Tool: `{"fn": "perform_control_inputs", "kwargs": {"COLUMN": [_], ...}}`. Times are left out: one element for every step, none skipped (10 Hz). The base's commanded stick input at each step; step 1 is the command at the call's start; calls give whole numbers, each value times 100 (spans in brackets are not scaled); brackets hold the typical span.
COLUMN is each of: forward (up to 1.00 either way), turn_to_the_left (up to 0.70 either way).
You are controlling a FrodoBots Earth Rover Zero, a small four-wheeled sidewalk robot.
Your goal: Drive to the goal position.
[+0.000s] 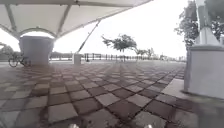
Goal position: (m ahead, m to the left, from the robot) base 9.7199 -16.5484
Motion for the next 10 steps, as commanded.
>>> {"fn": "perform_control_inputs", "kwargs": {"forward": [85,85,85,85,85,85,85,85,85,85], "turn_to_the_left": [0,0,0,0,0,0,0,-9,-21,-34]}}
